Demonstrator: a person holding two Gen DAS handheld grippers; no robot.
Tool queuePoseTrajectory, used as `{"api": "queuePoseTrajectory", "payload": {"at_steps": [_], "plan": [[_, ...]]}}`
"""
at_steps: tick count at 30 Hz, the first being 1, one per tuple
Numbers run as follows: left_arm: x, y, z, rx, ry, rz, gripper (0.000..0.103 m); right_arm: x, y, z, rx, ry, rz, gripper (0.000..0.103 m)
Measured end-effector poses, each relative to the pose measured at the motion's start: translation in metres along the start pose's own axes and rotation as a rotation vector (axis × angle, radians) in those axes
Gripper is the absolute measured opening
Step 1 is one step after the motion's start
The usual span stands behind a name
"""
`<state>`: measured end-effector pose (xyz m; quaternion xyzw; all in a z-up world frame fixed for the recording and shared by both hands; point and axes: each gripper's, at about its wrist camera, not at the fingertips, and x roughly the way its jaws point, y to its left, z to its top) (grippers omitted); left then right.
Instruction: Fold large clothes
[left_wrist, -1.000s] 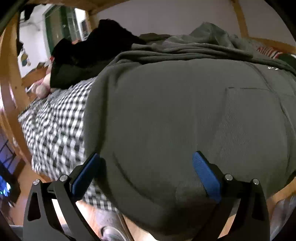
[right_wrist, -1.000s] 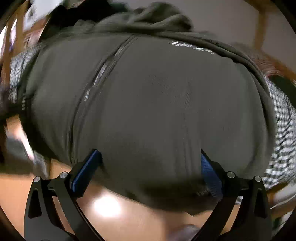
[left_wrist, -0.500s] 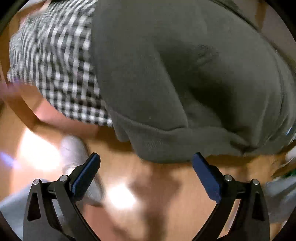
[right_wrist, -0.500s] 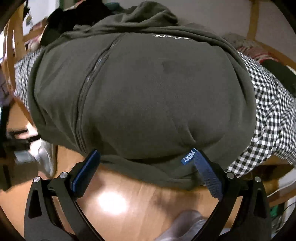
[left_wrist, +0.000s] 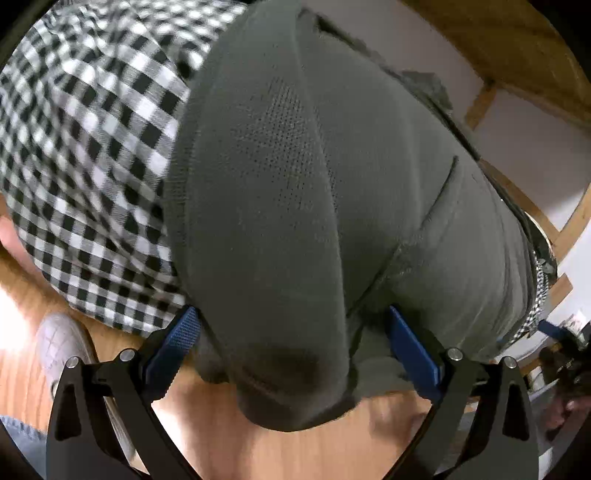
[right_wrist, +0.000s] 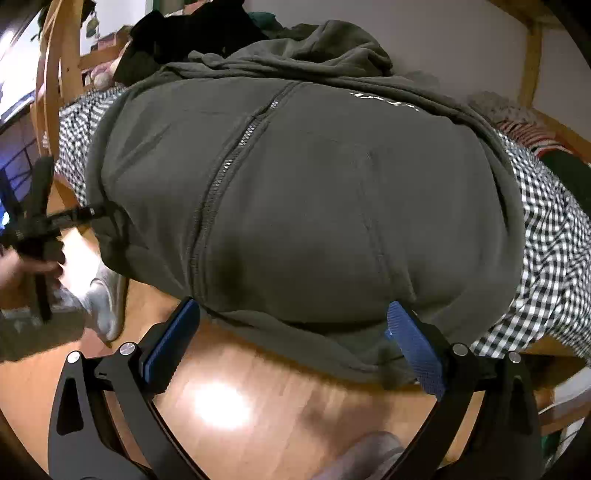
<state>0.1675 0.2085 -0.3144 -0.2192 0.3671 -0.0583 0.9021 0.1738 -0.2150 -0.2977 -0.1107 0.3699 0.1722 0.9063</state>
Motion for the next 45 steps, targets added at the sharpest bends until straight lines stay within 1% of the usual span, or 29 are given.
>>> {"api": "queuePoseTrajectory", "payload": {"at_steps": [1, 2, 3, 4, 5, 6, 7, 8, 9, 11, 12, 13, 15, 16, 18, 23, 24, 26, 28, 30, 32, 34, 36, 38, 39, 40, 41, 43, 45], "plan": [[0.002, 0.001, 0.005, -0.021, 0.040, 0.009, 0.095, 0.000, -0.004, 0.001, -0.018, -0.006, -0.030, 0.100], [0.004, 0.002, 0.011, -0.052, 0.095, 0.012, 0.080, -0.002, -0.008, 0.005, -0.033, -0.024, -0.071, 0.100], [0.006, 0.002, 0.017, -0.072, 0.148, -0.002, 0.072, -0.007, -0.016, 0.008, -0.062, -0.063, -0.136, 0.100], [0.007, -0.001, 0.023, -0.073, 0.189, -0.014, 0.056, -0.010, -0.024, 0.010, -0.078, -0.074, -0.149, 0.100], [0.006, -0.006, 0.027, -0.058, 0.210, -0.013, 0.037, -0.011, -0.035, 0.014, -0.089, -0.067, -0.144, 0.100], [0.005, -0.011, 0.030, -0.032, 0.230, 0.001, 0.026, -0.011, -0.046, 0.016, -0.094, -0.057, -0.125, 0.100], [0.002, -0.017, 0.035, 0.003, 0.246, 0.013, 0.020, -0.012, -0.061, 0.018, -0.105, -0.038, -0.088, 0.100], [0.000, -0.020, 0.041, 0.010, 0.243, -0.004, 0.013, -0.013, -0.078, 0.018, -0.119, -0.019, -0.062, 0.100], [-0.007, -0.022, 0.044, 0.014, 0.223, -0.016, 0.013, -0.016, -0.094, 0.018, -0.132, -0.012, -0.056, 0.100], [-0.023, -0.029, 0.052, -0.010, 0.168, -0.048, 0.013, -0.025, -0.116, 0.024, -0.105, -0.047, -0.084, 0.100], [-0.029, -0.034, 0.056, -0.029, 0.149, -0.066, 0.013, -0.029, -0.126, 0.028, -0.067, -0.066, -0.074, 0.100], [-0.033, -0.040, 0.060, -0.034, 0.141, -0.075, 0.013, -0.033, -0.142, 0.032, 0.005, -0.076, -0.041, 0.100], [-0.052, -0.048, 0.070, -0.049, 0.121, -0.100, 0.013, -0.031, -0.162, 0.033, 0.133, -0.061, 0.006, 0.100], [-0.062, -0.052, 0.077, -0.077, 0.100, -0.111, 0.013, -0.027, -0.173, 0.031, 0.205, -0.041, 0.029, 0.100], [-0.078, -0.063, 0.081, -0.130, 0.072, -0.151, 0.013, -0.013, -0.183, 0.024, 0.274, 0.039, 0.029, 0.100], [-0.095, -0.088, 0.093, -0.158, 0.055, -0.206, 0.013, 0.032, -0.175, -0.006, 0.254, 0.261, 0.113, 0.100], [-0.098, -0.091, 0.098, -0.177, 0.056, -0.221, 0.013, 0.036, -0.174, -0.011, 0.261, 0.280, 0.129, 0.099], [-0.100, -0.098, 0.104, -0.189, 0.062, -0.226, 0.013, 0.050, -0.168, -0.025, 0.295, 0.319, 0.213, 0.099], [-0.107, -0.109, 0.103, -0.166, 0.087, -0.215, 0.013, 0.060, -0.157, -0.034, 0.265, 0.338, 0.266, 0.099], [-0.107, -0.115, 0.103, -0.143, 0.130, -0.193, 0.019, 0.062, -0.141, -0.035, 0.195, 0.316, 0.277, 0.099], [-0.102, -0.119, 0.097, -0.119, 0.177, -0.166, 0.036, 0.061, -0.135, -0.035, 0.165, 0.291, 0.285, 0.099], [-0.094, -0.115, 0.086, -0.105, 0.215, -0.123, 0.037, 0.064, -0.136, -0.033, 0.188, 0.264, 0.301, 0.099], [-0.082, -0.108, 0.075, -0.125, 0.243, -0.117, 0.037, 0.069, -0.144, -0.033, 0.247, 0.246, 0.305, 0.098], [-0.075, -0.103, 0.071, -0.143, 0.247, -0.112, 0.037, 0.081, -0.149, -0.037, 0.312, 0.266, 0.289, 0.088], [-0.073, -0.102, 0.069, -0.144, 0.242, -0.105, 0.038, 0.084, -0.146, -0.038, 0.321, 0.274, 0.303, 0.073], [-0.073, -0.102, 0.068, -0.145, 0.237, -0.108, 0.044, 0.085, -0.143, -0.039, 0.324, 0.278, 0.313, 0.072], [-0.073, -0.103, 0.067, -0.145, 0.234, -0.124, 0.054, 0.080, -0.140, -0.039, 0.324, 0.262, 0.331, 0.072], [-0.072, -0.106, 0.070, -0.122, 0.227, -0.142, 0.062, 0.075, -0.141, -0.038, 0.326, 0.245, 0.373, 0.072], [-0.067, -0.110, 0.071, -0.068, 0.233, -0.115, 0.066, 0.078, -0.146, -0.040, 0.338, 0.242, 0.346, 0.072]]}}
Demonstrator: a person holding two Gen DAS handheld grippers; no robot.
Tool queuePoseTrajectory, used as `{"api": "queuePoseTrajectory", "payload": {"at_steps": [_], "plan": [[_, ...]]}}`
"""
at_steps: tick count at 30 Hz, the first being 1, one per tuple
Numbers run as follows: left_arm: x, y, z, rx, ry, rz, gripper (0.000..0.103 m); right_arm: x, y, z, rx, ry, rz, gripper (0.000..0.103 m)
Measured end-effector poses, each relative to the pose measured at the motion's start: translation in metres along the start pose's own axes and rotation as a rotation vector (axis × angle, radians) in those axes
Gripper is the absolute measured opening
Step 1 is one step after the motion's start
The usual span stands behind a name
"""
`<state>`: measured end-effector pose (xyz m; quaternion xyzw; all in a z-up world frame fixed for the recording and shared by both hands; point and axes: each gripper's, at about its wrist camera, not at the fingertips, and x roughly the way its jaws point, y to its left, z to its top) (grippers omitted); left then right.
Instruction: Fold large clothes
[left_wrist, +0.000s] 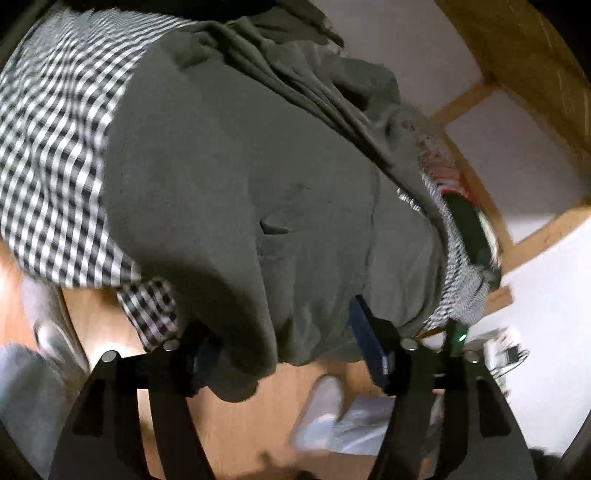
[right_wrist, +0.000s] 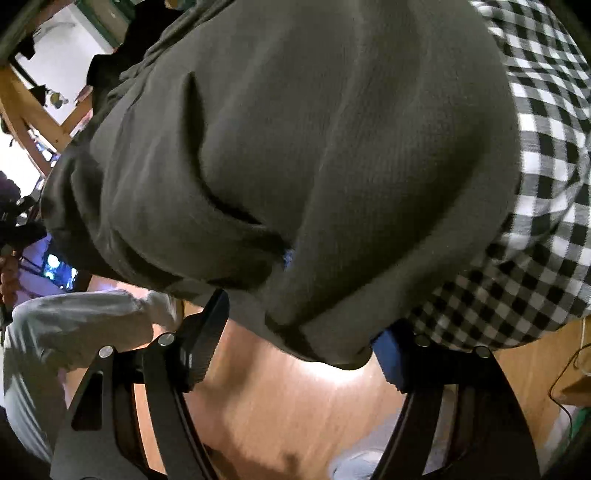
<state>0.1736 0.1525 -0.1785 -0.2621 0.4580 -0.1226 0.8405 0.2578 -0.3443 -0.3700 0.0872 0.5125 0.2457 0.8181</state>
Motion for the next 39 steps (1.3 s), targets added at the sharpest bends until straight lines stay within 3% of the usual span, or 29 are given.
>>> {"api": "queuePoseTrajectory", "payload": {"at_steps": [2, 5, 7, 8, 10, 11, 16, 19, 22, 25, 30, 34, 36, 39], "plan": [[0.011, 0.000, 0.002, 0.060, 0.016, 0.082, 0.078, 0.004, -0.009, -0.001, 0.020, -0.007, -0.027, 0.073], [0.025, 0.013, -0.001, 0.105, 0.047, 0.229, 0.079, 0.011, -0.013, -0.003, 0.043, -0.021, -0.020, 0.073], [0.025, 0.028, -0.003, 0.074, 0.043, 0.256, 0.079, 0.016, -0.014, -0.005, 0.042, -0.010, -0.032, 0.070], [0.024, 0.033, -0.004, 0.061, 0.036, 0.250, 0.080, 0.014, -0.016, -0.002, 0.040, 0.000, -0.036, 0.063], [0.021, 0.045, -0.005, 0.058, 0.038, 0.260, 0.081, 0.016, -0.009, 0.005, 0.033, 0.036, -0.049, 0.021], [0.019, 0.048, -0.005, 0.063, 0.036, 0.275, 0.081, 0.011, -0.006, 0.008, 0.048, 0.035, -0.021, 0.012], [-0.008, 0.064, -0.007, 0.062, -0.034, 0.246, 0.091, -0.015, 0.013, 0.008, 0.000, 0.073, -0.003, 0.011], [-0.012, 0.073, -0.009, 0.065, -0.020, 0.214, 0.091, -0.035, 0.025, 0.011, -0.039, 0.082, 0.006, 0.011], [-0.006, 0.075, -0.010, 0.097, -0.007, 0.304, 0.091, -0.041, 0.033, 0.013, -0.047, 0.103, -0.021, 0.011], [0.012, 0.080, -0.017, 0.140, 0.011, 0.406, 0.091, -0.037, 0.039, 0.013, -0.030, 0.106, 0.009, 0.011], [0.002, 0.103, -0.027, 0.109, 0.033, 0.302, 0.091, -0.059, 0.046, 0.026, 0.016, 0.031, 0.152, 0.011], [-0.002, 0.125, -0.021, 0.031, 0.013, 0.306, 0.094, -0.076, 0.045, 0.031, 0.053, -0.045, 0.254, 0.011], [0.006, 0.131, -0.016, 0.004, 0.025, 0.234, 0.094, -0.084, 0.044, 0.031, 0.053, -0.075, 0.291, 0.011], [0.019, 0.123, -0.005, 0.069, 0.012, 0.176, 0.094, -0.089, 0.048, 0.034, 0.056, -0.107, 0.325, 0.011]]}}
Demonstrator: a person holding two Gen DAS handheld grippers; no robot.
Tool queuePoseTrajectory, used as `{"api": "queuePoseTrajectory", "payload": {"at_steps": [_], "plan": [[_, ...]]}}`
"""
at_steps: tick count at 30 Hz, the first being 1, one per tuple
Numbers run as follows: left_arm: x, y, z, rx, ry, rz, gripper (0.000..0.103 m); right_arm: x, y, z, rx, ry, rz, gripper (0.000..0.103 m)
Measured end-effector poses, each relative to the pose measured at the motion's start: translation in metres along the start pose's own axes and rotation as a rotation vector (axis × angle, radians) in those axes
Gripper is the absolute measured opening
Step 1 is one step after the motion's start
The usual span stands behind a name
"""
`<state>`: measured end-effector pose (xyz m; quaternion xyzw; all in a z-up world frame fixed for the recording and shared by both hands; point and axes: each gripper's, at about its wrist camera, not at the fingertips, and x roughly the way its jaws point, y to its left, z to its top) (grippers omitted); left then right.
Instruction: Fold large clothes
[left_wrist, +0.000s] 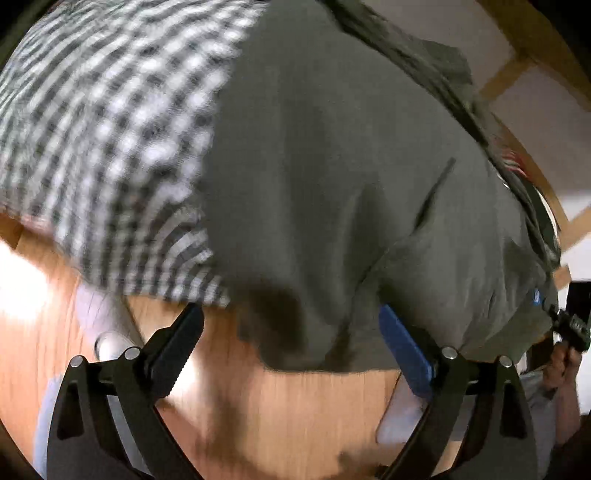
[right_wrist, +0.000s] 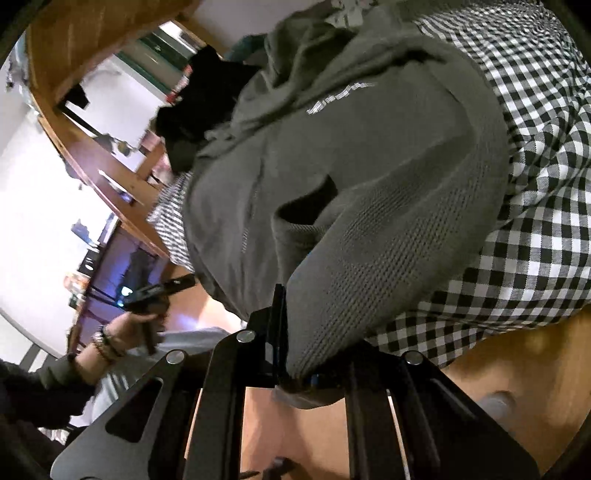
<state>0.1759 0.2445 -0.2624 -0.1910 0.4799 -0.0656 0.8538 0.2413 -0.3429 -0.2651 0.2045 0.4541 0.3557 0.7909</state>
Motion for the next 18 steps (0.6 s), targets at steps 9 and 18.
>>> {"api": "queuePoseTrajectory", "payload": {"at_steps": [9, 18], "plan": [[0.006, -0.003, 0.013, 0.027, -0.005, -0.061, 0.094, -0.010, 0.008, 0.002, -0.013, -0.041, 0.038, 0.011], [0.030, 0.042, 0.025, -0.023, 0.035, -0.079, 0.094, -0.004, 0.008, 0.000, -0.019, -0.027, 0.017, 0.011]]}}
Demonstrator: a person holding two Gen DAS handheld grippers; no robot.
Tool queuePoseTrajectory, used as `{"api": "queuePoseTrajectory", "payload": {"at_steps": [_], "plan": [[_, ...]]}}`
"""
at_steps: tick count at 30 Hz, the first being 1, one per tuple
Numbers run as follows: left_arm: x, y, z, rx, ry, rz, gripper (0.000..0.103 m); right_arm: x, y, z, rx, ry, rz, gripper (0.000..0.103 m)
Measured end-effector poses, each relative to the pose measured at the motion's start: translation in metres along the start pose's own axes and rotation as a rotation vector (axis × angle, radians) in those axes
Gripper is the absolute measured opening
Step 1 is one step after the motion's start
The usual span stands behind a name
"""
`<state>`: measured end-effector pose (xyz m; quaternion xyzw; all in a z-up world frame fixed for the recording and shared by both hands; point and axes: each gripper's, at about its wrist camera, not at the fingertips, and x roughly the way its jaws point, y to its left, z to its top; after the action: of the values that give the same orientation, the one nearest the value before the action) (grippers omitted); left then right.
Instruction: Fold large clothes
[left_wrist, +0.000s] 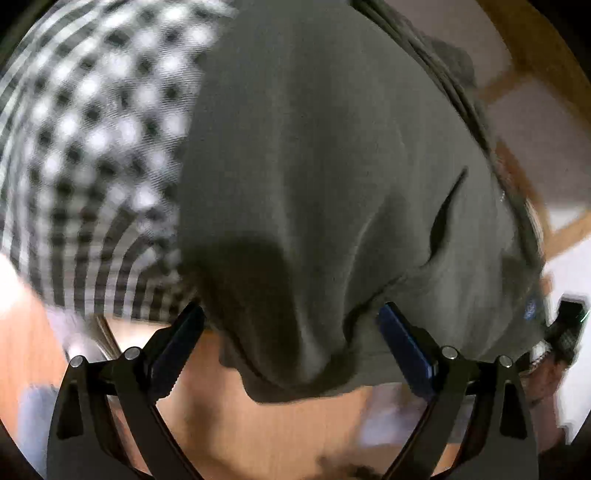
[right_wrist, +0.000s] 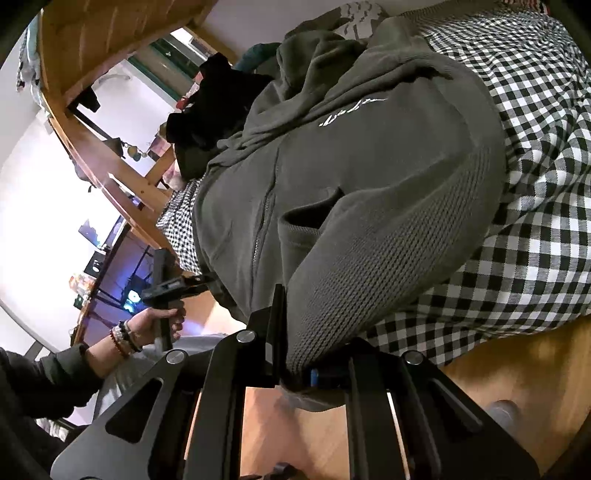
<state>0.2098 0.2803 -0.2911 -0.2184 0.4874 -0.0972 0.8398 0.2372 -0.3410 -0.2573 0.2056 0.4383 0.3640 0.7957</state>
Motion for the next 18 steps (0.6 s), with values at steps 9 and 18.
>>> {"api": "queuePoseTrajectory", "payload": {"at_steps": [9, 18], "plan": [[-0.023, 0.008, 0.000, -0.059, 0.094, -0.040, 0.021, 0.001, 0.000, 0.001, -0.007, 0.012, -0.009, 0.011], [-0.033, -0.034, 0.011, 0.003, 0.224, -0.034, 0.023, -0.016, -0.001, 0.010, 0.017, -0.049, 0.086, 0.011]]}}
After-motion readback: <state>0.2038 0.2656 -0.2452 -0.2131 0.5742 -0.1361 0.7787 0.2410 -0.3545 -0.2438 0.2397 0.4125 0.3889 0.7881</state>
